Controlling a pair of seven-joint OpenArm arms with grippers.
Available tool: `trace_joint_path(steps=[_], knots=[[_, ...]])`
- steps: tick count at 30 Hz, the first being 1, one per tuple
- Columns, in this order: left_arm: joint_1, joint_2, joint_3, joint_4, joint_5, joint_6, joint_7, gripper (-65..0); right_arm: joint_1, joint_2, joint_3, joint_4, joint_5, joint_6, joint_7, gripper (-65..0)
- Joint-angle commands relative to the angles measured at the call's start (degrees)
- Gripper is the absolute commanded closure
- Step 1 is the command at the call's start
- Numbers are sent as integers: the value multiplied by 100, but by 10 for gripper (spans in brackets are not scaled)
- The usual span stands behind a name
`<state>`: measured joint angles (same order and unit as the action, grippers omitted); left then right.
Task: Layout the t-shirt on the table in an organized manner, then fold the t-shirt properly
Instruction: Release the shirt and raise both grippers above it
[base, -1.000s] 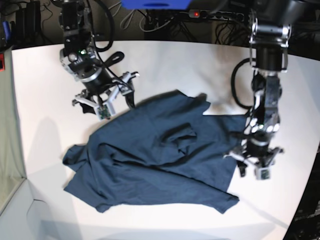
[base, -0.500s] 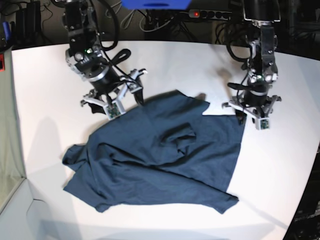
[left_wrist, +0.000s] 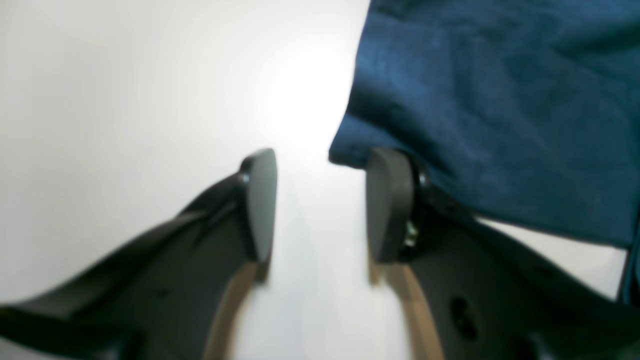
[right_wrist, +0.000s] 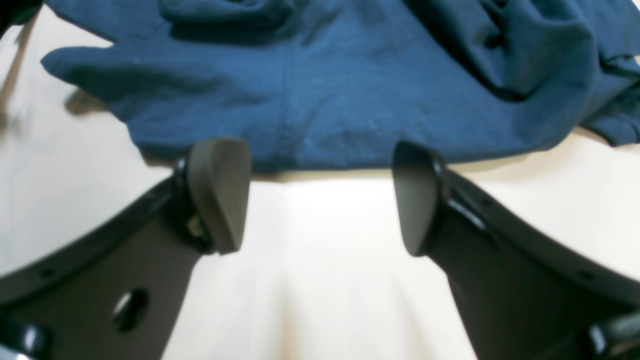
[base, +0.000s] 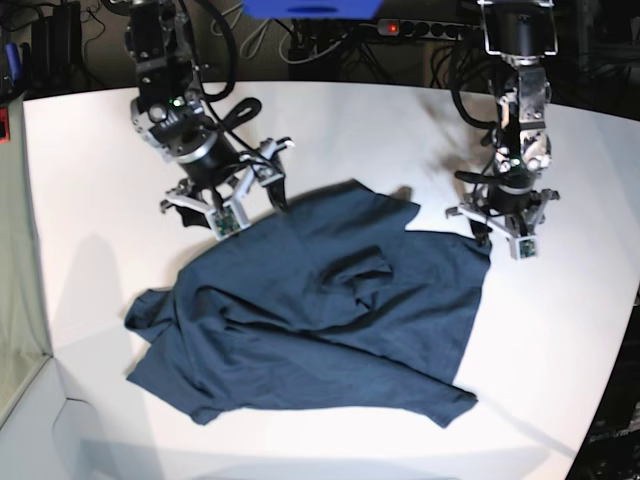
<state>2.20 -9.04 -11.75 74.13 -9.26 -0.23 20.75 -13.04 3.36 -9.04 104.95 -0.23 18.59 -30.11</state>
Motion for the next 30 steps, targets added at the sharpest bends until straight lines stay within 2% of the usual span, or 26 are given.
trace_joint_path(steps=[1, 6, 11, 18, 25, 30], knots=[[-66, -41, 10, 3, -11, -8, 21, -282, 33, 12, 3, 86, 27, 0, 158, -450], [-145, -32, 10, -112, -11, -8, 21, -279, 42, 12, 3, 86, 27, 0, 158, -450], [-110, 73, -16, 178, -19, -8, 57, -207, 60, 3, 3, 86, 27, 0, 158, -450], [268, 82, -34, 1075, -19, 1, 21, -278, 60, 3, 3, 86, 27, 0, 158, -450], [128, 82, -25, 723, -19, 1, 21, -409, 69, 3, 3, 59, 27, 0, 158, -450], [-57, 82, -8, 310, -19, 1, 13, -407, 69, 12, 3, -81, 27, 0, 158, -450]])
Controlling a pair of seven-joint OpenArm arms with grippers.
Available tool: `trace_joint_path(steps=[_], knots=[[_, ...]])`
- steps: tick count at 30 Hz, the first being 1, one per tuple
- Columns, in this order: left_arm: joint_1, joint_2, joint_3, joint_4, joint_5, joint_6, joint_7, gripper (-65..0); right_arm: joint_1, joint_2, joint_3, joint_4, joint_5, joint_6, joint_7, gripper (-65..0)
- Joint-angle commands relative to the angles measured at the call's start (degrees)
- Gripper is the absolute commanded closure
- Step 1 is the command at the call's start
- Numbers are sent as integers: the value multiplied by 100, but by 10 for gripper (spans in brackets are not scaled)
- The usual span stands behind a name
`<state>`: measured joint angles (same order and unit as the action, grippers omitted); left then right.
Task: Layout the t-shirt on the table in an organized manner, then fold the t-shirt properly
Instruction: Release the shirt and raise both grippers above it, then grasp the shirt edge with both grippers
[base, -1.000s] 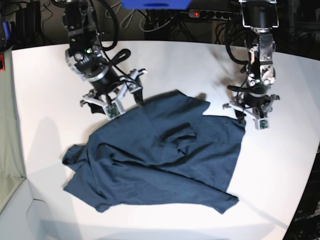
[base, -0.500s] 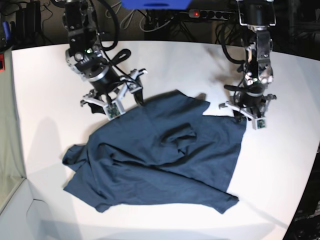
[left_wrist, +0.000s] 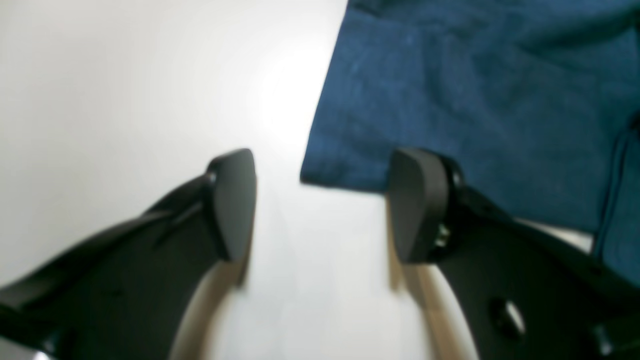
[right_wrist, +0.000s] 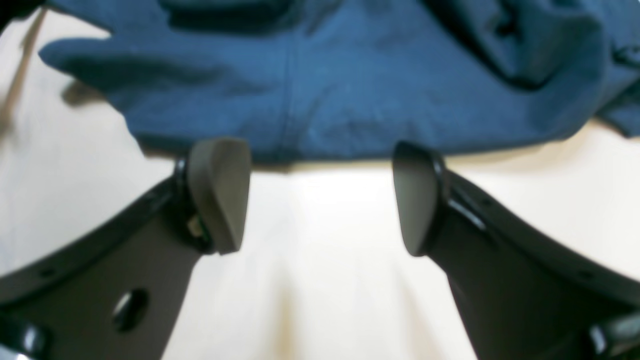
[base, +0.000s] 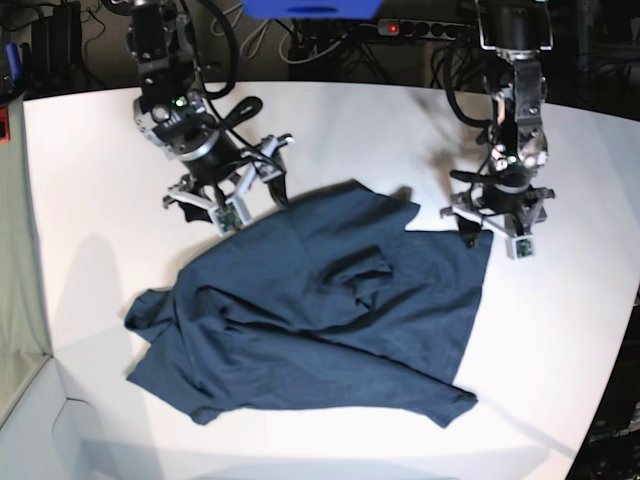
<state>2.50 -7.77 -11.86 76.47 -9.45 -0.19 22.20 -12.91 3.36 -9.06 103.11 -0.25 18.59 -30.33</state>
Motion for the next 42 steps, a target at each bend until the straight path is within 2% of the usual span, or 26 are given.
trace_joint_path(steps=[1, 5, 7, 9, 14, 17, 20, 23, 29, 38, 42], knots=[[-132, -45, 12, -3, 0, -12, -132, -407, 55, 12, 5, 85, 30, 0, 180, -450], [-246, -45, 21, -179, 0, -12, -132, -406, 55, 12, 5, 76, 30, 0, 180, -450], [-246, -45, 21, -179, 0, -12, -132, -374, 55, 12, 5, 76, 30, 0, 180, -450], [-246, -45, 21, -179, 0, -12, -132, -287, 55, 21, 5, 76, 30, 0, 180, -450], [-219, 61, -23, -187, 0, -12, -123, 0, 55, -6, -13, 102, 30, 0, 189, -451], [-193, 61, -23, -187, 0, -12, -123, -14, 55, -15, -479, 85, 30, 0, 189, -451], [-184, 17, -23, -187, 0, -12, -123, 0, 73, -15, -1050, 58, 30, 0, 189, -451], [-184, -133, -32, -170, 0, -12, -123, -2, 275, -164, -1454, -135, 30, -17, 189, -450], [-184, -361, -32, -161, 0, -12, -88, -2, 706, -472, -1586, -935, 21, -26, 197, -450], [-79, -441, 3, -161, 18, -12, -105, -2, 1295, -823, -1586, -1700, 21, -26, 206, -450], [-79, -432, 12, -170, 27, -12, -105, -2, 1427, -859, -1745, -2122, 30, -26, 549, -450]])
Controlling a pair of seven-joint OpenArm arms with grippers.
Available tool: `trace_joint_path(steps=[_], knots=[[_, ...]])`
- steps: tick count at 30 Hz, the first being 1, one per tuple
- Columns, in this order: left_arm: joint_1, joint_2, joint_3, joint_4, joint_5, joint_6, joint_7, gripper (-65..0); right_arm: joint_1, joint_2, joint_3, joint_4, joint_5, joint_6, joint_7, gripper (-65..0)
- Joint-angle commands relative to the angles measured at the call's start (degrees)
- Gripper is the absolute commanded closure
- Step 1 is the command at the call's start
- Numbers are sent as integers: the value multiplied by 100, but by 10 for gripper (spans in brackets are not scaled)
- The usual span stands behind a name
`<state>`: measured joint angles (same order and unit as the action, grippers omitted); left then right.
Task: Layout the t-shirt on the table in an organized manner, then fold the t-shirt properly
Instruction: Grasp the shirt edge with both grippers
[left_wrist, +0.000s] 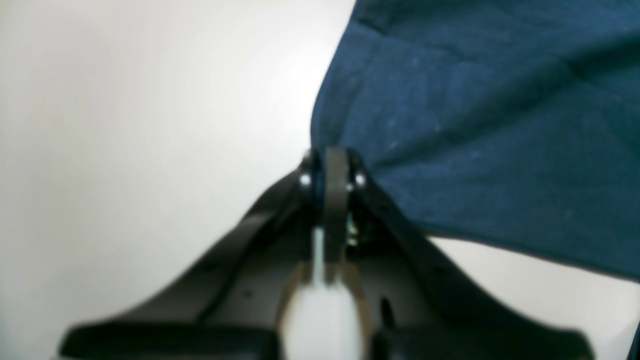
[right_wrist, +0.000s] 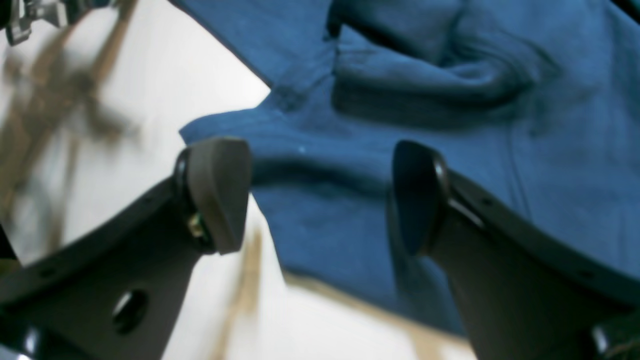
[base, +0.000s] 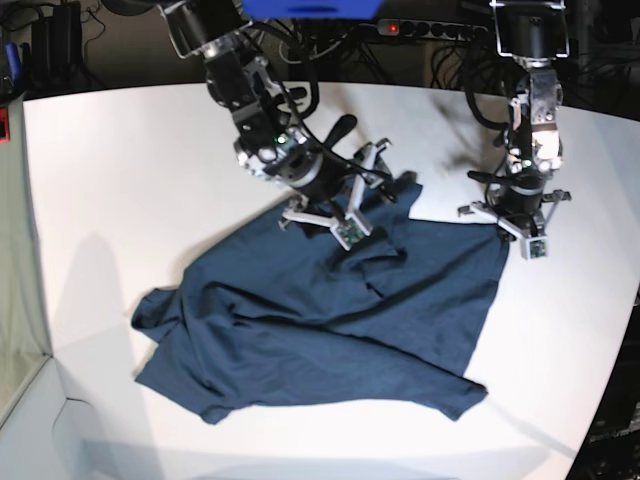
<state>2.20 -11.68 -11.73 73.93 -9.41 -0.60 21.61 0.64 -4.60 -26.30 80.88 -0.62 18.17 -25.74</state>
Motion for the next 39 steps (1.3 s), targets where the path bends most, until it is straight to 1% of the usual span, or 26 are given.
trace_joint_path(steps=[1, 4, 7, 10, 17, 19, 22, 25, 29, 30, 36, 39], knots=[[-48, -32, 8, 84, 22, 29, -55, -2, 89, -45, -99, -5, 67, 16, 231, -450], [-48, -32, 8, 75, 22, 29, -55, -2, 63, -28, -284, -268, 67, 16, 521, -450], [-57, -32, 8, 75, 22, 29, -55, -2, 107, -28, -477, -629, 67, 16, 688, -448], [-57, -32, -19, 75, 31, 29, -55, -2, 116, -54, -530, -963, 67, 16, 714, -447], [-57, -67, -27, 22, 40, 29, -64, -2, 195, -63, -548, -1235, 67, 16, 943, -444], [-57, -76, -27, -57, 40, 29, -64, -2, 309, -63, -548, -1402, 67, 16, 943, -413], [-75, -76, -27, -189, 40, 29, -64, -2, 476, -63, -548, -1842, 67, 16, 943, -328], [-75, -76, -27, -206, 40, 29, -64, -2, 511, -63, -539, -2009, 67, 16, 934, -211], [-83, -76, -27, -189, 40, 29, -64, -2, 432, -28, -504, -1728, 67, 16, 899, -17], [-83, -84, -36, -162, 40, 29, -64, -2, 362, -19, -504, -1569, 67, 16, 890, 0], [-119, -260, -45, -127, 5, 29, -73, -2, -139, 333, -213, -119, 67, 16, 881, 0], [-224, -278, -63, -127, 5, 29, -73, -2, -324, 526, 24, 558, 67, 16, 714, 0]])
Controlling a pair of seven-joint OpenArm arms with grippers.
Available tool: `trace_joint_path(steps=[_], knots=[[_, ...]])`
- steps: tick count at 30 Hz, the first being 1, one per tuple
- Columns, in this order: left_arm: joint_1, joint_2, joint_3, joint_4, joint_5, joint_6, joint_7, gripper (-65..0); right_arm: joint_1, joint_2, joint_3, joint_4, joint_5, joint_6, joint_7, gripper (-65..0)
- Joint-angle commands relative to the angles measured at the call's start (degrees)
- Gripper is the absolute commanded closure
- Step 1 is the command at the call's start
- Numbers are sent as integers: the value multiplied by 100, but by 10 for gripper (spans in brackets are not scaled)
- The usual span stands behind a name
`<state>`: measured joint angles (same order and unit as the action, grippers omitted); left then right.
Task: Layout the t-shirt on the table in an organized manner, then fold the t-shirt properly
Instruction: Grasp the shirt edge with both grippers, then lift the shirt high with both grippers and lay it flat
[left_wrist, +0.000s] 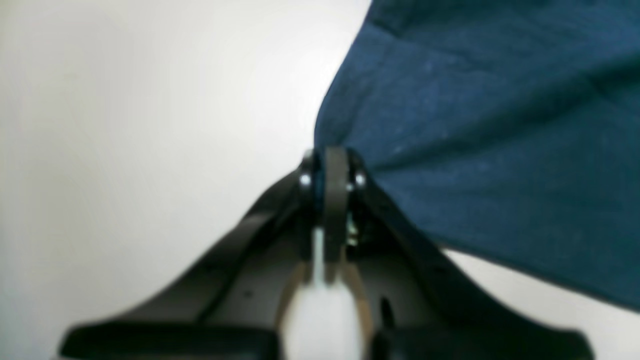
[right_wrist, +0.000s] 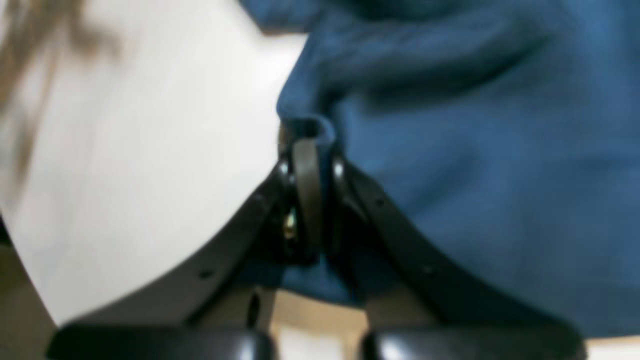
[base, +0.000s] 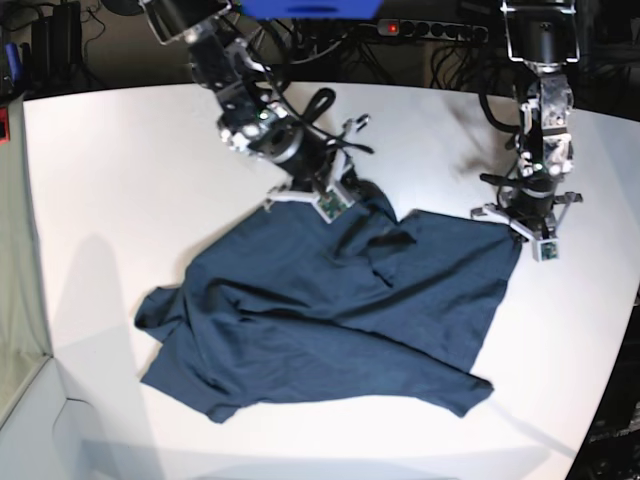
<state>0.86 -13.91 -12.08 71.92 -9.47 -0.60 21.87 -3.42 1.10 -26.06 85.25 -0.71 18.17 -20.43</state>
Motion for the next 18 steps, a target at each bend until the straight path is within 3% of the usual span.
trace_joint_path(steps=[1, 9, 18], knots=[[-100, -108, -107, 83, 11, 29, -99, -2, 56, -18, 88, 279, 75, 16, 122, 0], [-135, -187, -625, 408, 11, 29, -99, -2, -111, 175, 1125, 1308, 75, 16, -168, 0], [-117, -424, -722, 839, 11, 29, -99, -2, -128, 140, 2268, 1914, 75, 16, -177, 0]])
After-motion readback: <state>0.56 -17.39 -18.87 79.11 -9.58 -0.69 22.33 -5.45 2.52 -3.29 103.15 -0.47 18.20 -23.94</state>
